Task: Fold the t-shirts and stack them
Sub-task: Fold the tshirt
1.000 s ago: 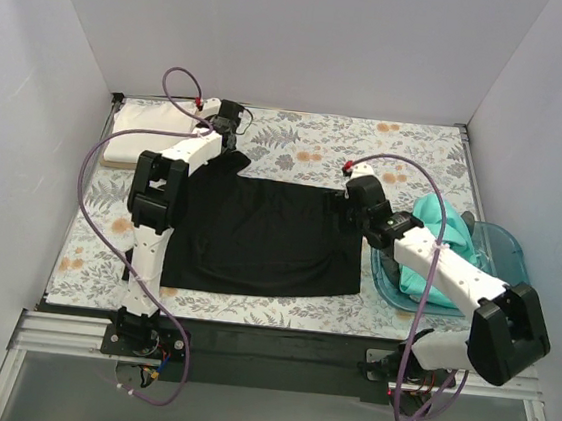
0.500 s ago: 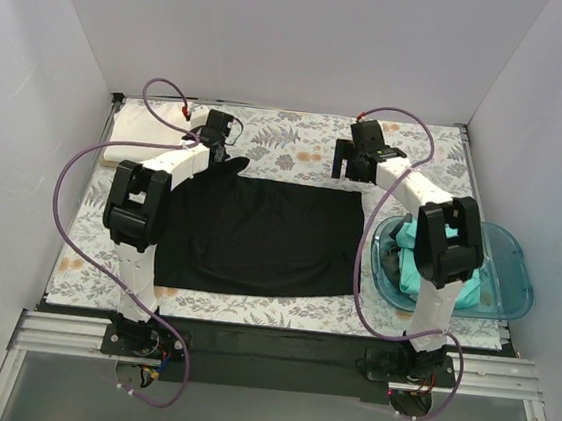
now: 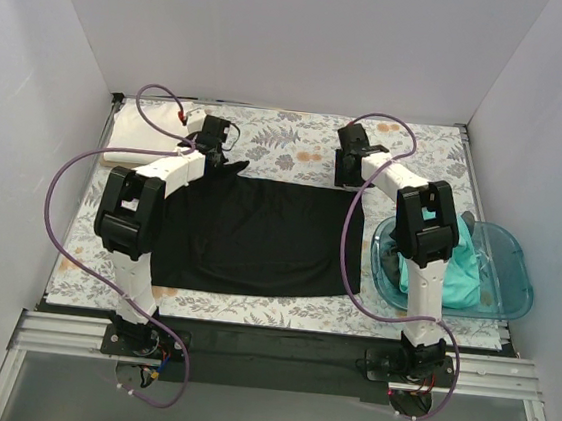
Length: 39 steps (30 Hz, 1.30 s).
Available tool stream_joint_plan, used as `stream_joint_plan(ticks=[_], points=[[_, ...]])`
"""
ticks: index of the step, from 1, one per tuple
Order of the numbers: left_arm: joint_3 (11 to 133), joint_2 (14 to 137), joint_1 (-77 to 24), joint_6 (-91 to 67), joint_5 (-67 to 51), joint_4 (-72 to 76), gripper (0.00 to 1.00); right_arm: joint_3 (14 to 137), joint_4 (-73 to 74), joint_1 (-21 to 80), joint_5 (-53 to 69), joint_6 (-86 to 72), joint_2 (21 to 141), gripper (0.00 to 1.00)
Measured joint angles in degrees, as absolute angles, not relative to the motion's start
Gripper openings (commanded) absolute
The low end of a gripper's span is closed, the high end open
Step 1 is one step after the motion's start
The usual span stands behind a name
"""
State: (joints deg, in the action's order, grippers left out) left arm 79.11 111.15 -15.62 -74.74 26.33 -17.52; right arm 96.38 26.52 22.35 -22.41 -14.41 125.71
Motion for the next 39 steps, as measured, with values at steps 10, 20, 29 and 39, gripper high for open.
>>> stream_joint_plan(ticks=[10, 20, 29, 39], points=[[75.6, 109.4, -15.6, -75.5, 26.5, -17.6, 0.0, 90.9, 25.5, 22.5, -22.1, -15.1, 122.3, 0.57], [73.5, 103.4, -15.6, -76.1, 26.8, -17.5, 0.0, 86.3, 25.4, 22.5, -21.1, -16.0, 119.3, 0.32], [71.9, 102.4, -15.6, -76.3, 26.9, -17.5, 0.0, 85.6, 25.5, 22.9, -19.9, -15.7, 118.8, 0.01], [66.5, 96.5, -15.8, -76.7, 28.0, -17.5, 0.0, 81.5, 25.2, 23.9, -19.7, -15.4, 113.8, 0.01]])
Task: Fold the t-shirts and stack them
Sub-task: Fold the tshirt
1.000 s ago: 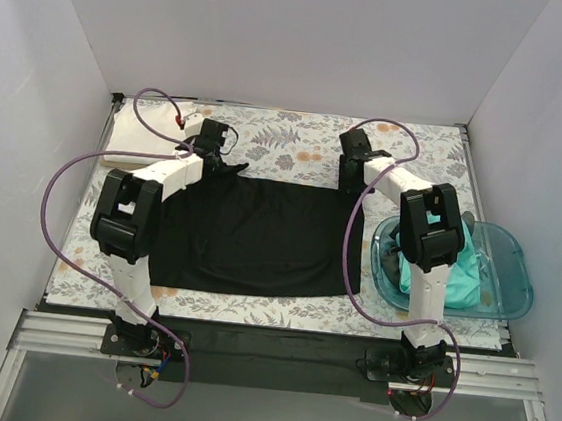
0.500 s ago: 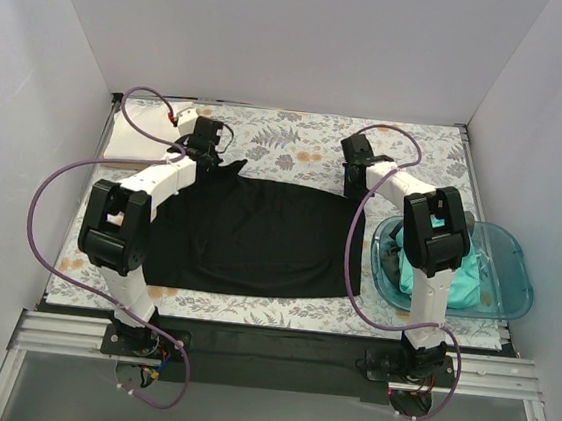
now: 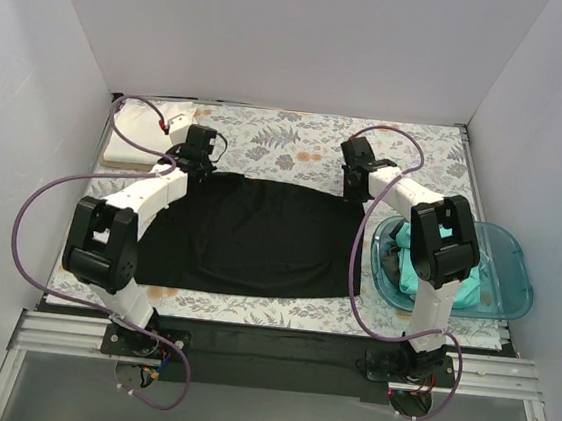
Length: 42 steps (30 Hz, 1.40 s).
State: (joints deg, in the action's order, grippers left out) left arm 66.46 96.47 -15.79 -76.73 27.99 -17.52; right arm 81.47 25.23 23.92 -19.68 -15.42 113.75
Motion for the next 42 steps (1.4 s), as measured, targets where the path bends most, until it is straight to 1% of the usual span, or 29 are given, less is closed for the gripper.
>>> stream_joint_plan(ticks=[12, 30, 42], points=[[54.9, 80.2, -16.3, -81.1, 29.1, -18.8, 0.0, 75.2, 23.8, 24.5, -19.0, -14.9, 105.4, 0.01], [46.4, 56.2, -18.0, -94.3, 29.4, -34.3, 0.0, 67.7, 22.3, 25.6, -16.1, -13.2, 96.7, 0.01], [41.7, 46.7, -18.3, -102.1, 29.0, -43.4, 0.0, 63.4, 22.3, 25.6, -15.4, -12.8, 90.2, 0.01]])
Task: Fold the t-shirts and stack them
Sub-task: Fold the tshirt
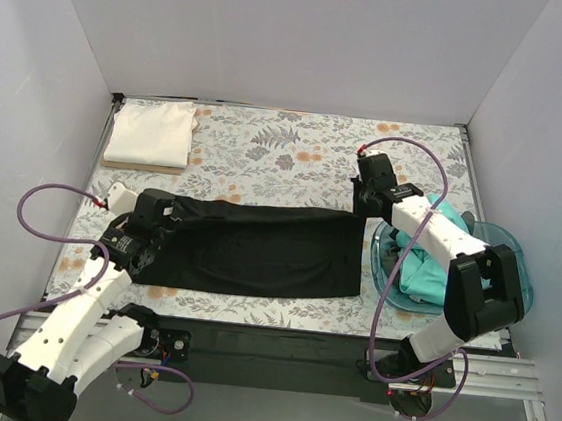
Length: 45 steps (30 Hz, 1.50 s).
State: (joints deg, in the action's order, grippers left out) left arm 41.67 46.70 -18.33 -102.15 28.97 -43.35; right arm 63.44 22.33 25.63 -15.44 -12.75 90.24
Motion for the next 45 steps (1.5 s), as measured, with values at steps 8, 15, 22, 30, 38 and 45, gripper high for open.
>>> stream_joint_plan(ticks=[8, 15, 22, 30, 38, 45], points=[[39.5, 43.5, -18.5, -105.9, 27.8, -47.2, 0.0, 60.9, 22.3, 25.6, -13.3, -12.7, 88.5, 0.01], [35.5, 41.3, -18.5, -111.2, 27.6, -50.9, 0.0, 56.9, 22.0, 26.1, -12.7, -13.0, 87.7, 0.01], [34.9, 39.7, -18.5, -113.3, 29.6, -58.0, 0.0, 50.5, 20.9, 28.0, -11.2, -13.6, 86.6, 0.09], [34.6, 39.8, -18.5, -113.8, 30.7, -61.8, 0.21, 48.5, 20.8, 29.0, -9.9, -13.5, 80.6, 0.32], [34.7, 36.2, -18.5, -114.2, 31.0, -64.1, 0.45, 48.5, 20.8, 29.0, -8.4, -13.1, 77.2, 0.48], [34.7, 33.8, -18.5, -114.2, 30.2, -61.5, 0.61, 48.6, 20.8, 29.0, -5.3, -12.5, 74.8, 0.72]])
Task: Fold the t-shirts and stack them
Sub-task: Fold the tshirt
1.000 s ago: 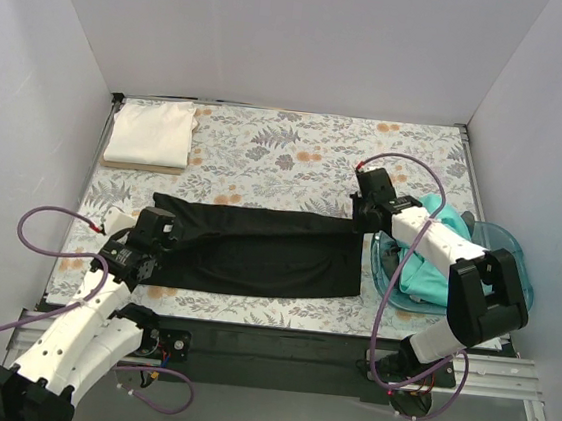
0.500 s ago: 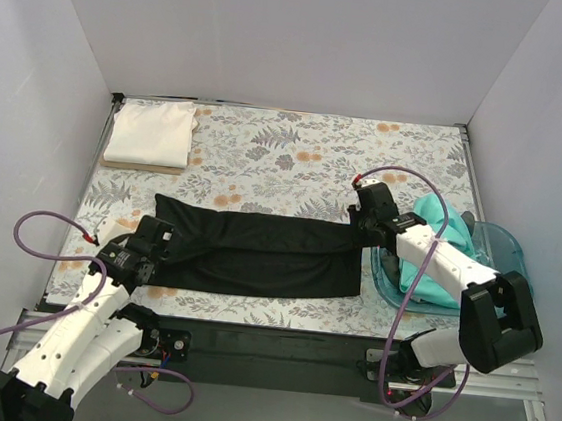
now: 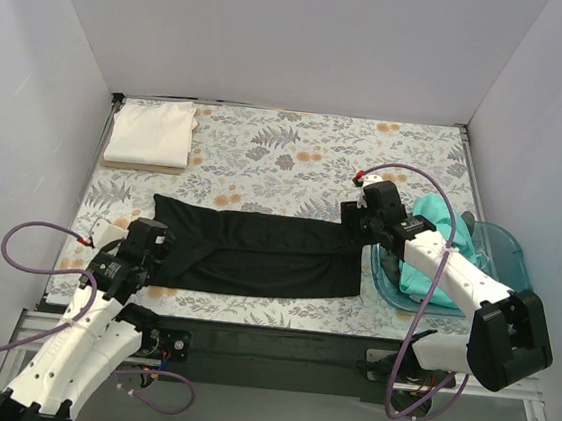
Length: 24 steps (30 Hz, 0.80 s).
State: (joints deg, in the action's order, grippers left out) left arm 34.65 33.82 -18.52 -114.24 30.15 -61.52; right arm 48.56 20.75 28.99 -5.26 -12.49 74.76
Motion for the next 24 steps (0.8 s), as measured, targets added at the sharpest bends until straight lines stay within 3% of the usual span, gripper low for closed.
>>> stream_joint_plan(ticks=[1, 10, 17, 24], points=[[34.7, 34.3, -18.5, -114.3, 29.5, -59.9, 0.62, 48.6, 20.8, 29.0, -4.5, -12.5, 74.6, 0.98], [34.8, 50.8, -18.5, -107.0, 19.2, -38.2, 0.8, 49.4, 17.3, 30.3, 5.2, -12.0, 75.4, 0.98], [35.0, 65.9, -18.6, -103.8, 17.0, -30.7, 0.82, 49.6, 12.2, 36.6, 10.3, -13.1, 82.9, 0.98], [35.0, 69.0, -18.5, -102.2, 16.8, -28.8, 0.83, 49.1, 10.0, 37.8, 11.6, -14.6, 88.6, 0.98]])
